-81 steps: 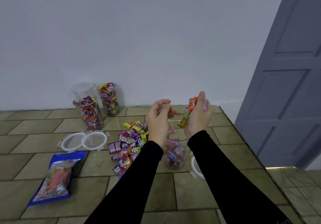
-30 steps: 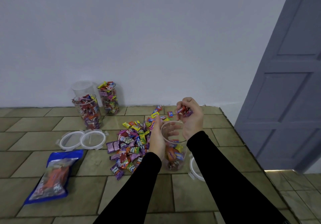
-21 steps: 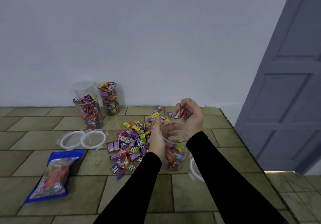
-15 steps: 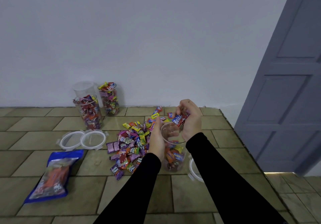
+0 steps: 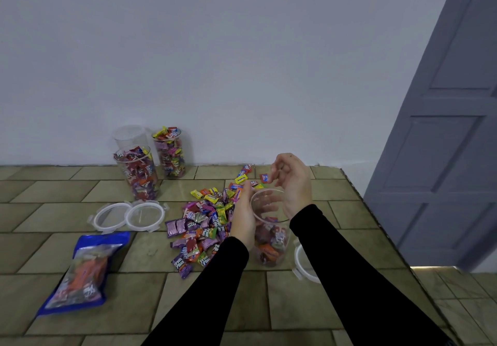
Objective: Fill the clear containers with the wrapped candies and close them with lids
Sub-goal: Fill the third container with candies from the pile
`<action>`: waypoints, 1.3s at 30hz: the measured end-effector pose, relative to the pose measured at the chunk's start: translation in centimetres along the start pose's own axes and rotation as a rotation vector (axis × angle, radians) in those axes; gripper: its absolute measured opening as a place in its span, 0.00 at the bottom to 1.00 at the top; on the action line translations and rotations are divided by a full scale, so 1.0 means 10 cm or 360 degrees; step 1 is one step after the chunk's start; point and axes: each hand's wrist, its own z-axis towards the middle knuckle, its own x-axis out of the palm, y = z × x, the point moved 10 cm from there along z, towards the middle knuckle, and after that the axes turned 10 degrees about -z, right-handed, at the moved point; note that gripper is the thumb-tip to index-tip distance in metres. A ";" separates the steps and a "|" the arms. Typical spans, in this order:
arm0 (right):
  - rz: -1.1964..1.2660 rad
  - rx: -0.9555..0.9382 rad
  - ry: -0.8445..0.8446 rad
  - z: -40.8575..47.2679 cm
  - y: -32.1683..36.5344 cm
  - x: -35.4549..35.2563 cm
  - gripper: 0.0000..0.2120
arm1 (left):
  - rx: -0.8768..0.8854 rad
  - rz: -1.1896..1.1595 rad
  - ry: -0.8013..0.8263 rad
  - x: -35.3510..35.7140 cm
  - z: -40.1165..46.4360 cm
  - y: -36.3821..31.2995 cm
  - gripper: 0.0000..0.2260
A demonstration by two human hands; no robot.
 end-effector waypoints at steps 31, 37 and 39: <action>-0.2413 -0.0378 0.0694 1.47 -1.76 0.39 0.23 | 0.0110 0.2703 -0.0457 -0.64 1.39 -0.37 0.27; -0.2537 -0.0410 0.1056 1.65 -2.14 0.63 0.28 | 0.0034 0.2753 -0.0383 -0.83 1.56 -0.25 0.26; -0.2552 -0.0389 0.1095 1.70 -2.22 0.65 0.28 | 0.0063 0.2763 -0.0371 -0.85 1.60 -0.26 0.25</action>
